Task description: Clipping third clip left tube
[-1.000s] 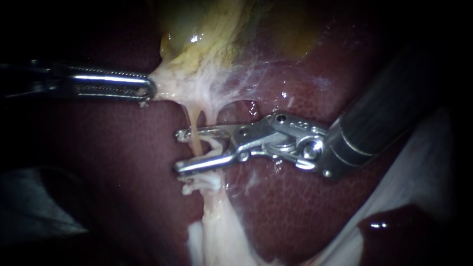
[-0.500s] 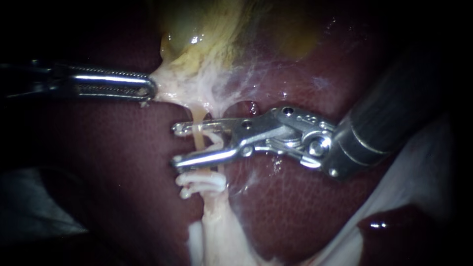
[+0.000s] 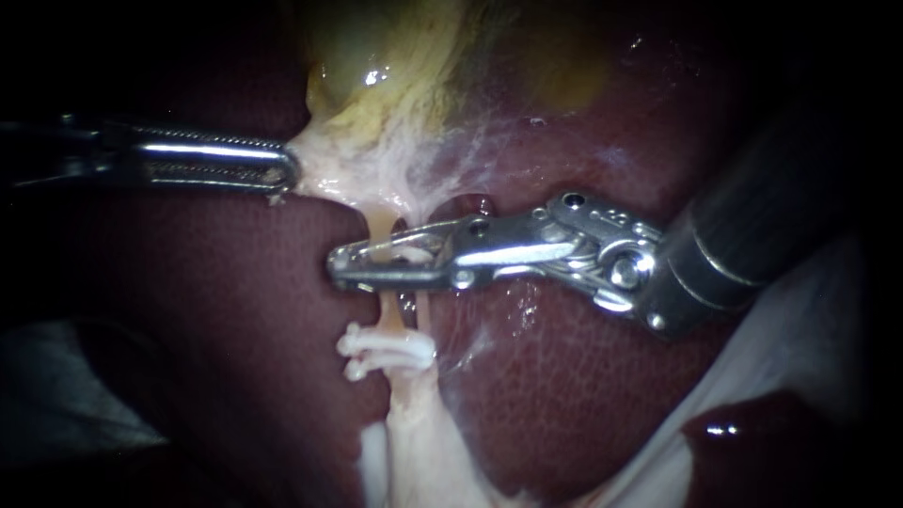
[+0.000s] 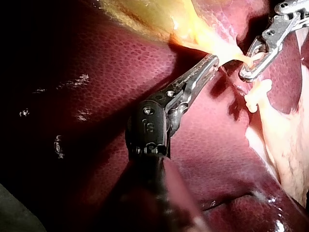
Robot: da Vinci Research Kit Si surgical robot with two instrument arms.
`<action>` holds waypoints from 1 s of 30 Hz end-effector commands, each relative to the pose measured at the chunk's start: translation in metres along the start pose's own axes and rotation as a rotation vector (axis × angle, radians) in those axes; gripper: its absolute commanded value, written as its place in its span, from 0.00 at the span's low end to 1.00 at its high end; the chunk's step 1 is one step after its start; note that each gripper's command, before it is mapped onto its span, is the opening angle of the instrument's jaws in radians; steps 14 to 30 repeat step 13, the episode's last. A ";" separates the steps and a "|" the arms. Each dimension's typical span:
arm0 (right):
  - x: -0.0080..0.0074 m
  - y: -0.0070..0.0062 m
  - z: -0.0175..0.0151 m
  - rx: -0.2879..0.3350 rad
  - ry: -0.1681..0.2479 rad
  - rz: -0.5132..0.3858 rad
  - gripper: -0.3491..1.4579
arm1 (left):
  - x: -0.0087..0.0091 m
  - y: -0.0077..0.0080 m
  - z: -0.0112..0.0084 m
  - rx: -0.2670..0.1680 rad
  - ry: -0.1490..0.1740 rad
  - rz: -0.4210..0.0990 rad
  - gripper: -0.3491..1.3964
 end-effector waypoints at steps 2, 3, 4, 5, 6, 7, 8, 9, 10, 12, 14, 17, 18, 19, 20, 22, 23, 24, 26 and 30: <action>-0.0001 0.0000 0.0001 0.005 -0.003 0.020 0.00 | 0.0000 0.0000 0.0000 0.000 0.000 0.000 0.00; -0.0002 0.0000 0.0001 0.006 -0.001 0.020 0.00 | 0.0000 0.0000 0.0000 0.000 0.000 0.000 0.00; -0.0002 0.0000 0.0001 0.006 -0.001 0.020 0.00 | 0.0000 0.0000 0.0000 0.000 0.000 0.000 0.00; -0.0003 0.0000 0.0001 0.006 -0.001 0.020 0.00 | 0.0000 0.0000 0.0001 0.000 0.000 0.000 0.00; -0.0003 0.0001 0.0001 0.006 -0.001 0.019 0.00 | 0.0000 0.0000 0.0001 0.000 0.000 0.000 0.00; -0.0004 0.0001 0.0001 0.006 -0.001 0.019 0.00 | 0.0000 0.0000 0.0001 0.000 0.000 0.000 0.00; -0.0004 0.0001 0.0001 0.006 -0.001 0.019 0.00 | 0.0000 0.0000 0.0001 0.000 0.000 0.000 0.00; -0.0004 0.0002 0.0001 0.006 -0.001 0.019 0.00 | 0.0000 0.0000 0.0001 0.000 0.000 0.000 0.00; -0.0004 0.0002 0.0001 0.006 -0.001 0.019 0.00 | 0.0000 0.0000 0.0001 0.000 0.000 0.000 0.00; -0.0005 0.0002 0.0001 0.003 -0.001 0.025 0.00 | 0.0000 0.0000 0.0001 0.000 0.000 0.000 0.00; -0.0005 0.0003 0.0001 0.006 -0.002 0.030 0.00 | 0.0000 0.0000 0.0001 0.000 0.000 0.000 0.00; -0.0005 0.0003 0.0001 0.006 -0.002 0.030 0.00 | 0.0000 0.0000 0.0001 0.000 0.000 0.000 0.00; -0.0005 0.0003 0.0001 0.006 -0.002 0.030 0.00 | 0.0000 0.0000 0.0001 0.000 0.000 0.000 0.00; -0.0005 0.0003 0.0001 0.006 -0.002 0.030 0.00 | 0.0000 0.0000 0.0001 0.000 0.000 0.000 0.00; -0.0005 0.0003 0.0001 0.006 -0.002 0.030 0.00 | 0.0000 0.0000 0.0001 0.000 0.000 0.000 0.00; -0.0005 0.0003 0.0001 0.006 -0.002 0.030 0.00 | 0.0000 0.0000 0.0001 0.000 0.000 0.000 0.00; -0.0005 0.0003 0.0001 0.006 -0.002 0.030 0.00 | 0.0000 0.0000 0.0001 0.000 0.000 0.000 0.00; -0.0005 0.0003 0.0001 0.006 -0.002 0.030 0.00 | 0.0000 0.0000 0.0001 0.000 0.000 0.000 0.00; -0.0005 0.0003 0.0001 0.006 -0.002 0.030 0.00 | 0.0000 0.0000 0.0001 0.000 0.000 0.000 0.00; -0.0005 0.0003 0.0001 0.006 -0.002 0.030 0.00 | 0.0000 0.0000 0.0001 0.000 0.000 0.000 0.00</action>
